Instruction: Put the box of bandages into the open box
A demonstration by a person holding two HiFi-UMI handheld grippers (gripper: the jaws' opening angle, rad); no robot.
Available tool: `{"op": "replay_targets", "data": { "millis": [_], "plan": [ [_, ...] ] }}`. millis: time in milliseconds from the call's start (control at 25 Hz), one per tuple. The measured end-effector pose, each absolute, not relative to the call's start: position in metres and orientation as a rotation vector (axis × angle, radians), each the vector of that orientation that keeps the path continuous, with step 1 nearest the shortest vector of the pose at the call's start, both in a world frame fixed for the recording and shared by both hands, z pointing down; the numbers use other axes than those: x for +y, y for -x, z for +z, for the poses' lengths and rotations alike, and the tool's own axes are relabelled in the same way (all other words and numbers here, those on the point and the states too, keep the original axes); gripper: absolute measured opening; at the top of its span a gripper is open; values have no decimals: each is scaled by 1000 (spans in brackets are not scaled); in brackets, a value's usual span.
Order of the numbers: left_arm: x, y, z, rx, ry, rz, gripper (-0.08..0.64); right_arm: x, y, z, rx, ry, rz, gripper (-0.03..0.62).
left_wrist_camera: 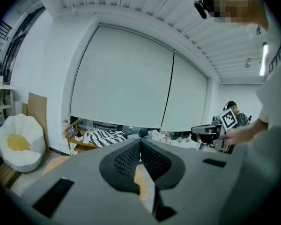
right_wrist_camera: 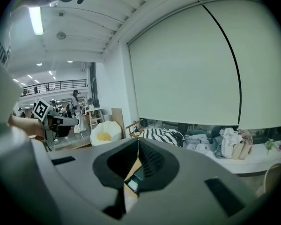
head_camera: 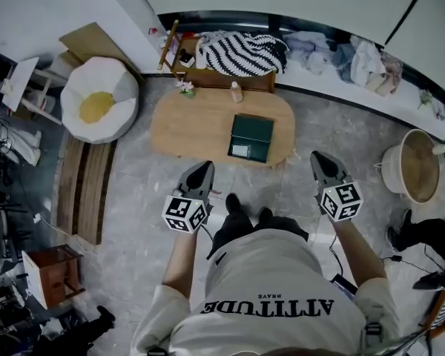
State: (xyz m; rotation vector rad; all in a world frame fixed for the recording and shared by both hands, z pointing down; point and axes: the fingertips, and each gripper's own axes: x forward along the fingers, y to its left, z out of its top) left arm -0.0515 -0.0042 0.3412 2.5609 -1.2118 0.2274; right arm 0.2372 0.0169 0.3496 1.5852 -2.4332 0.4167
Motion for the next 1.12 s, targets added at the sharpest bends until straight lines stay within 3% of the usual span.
{"op": "replay_targets", "data": {
  "millis": [1120],
  "plan": [
    [9,141,314,-1135,-2629,180,21,49,-159,305,-2447,-1697,302,20]
  ]
}}
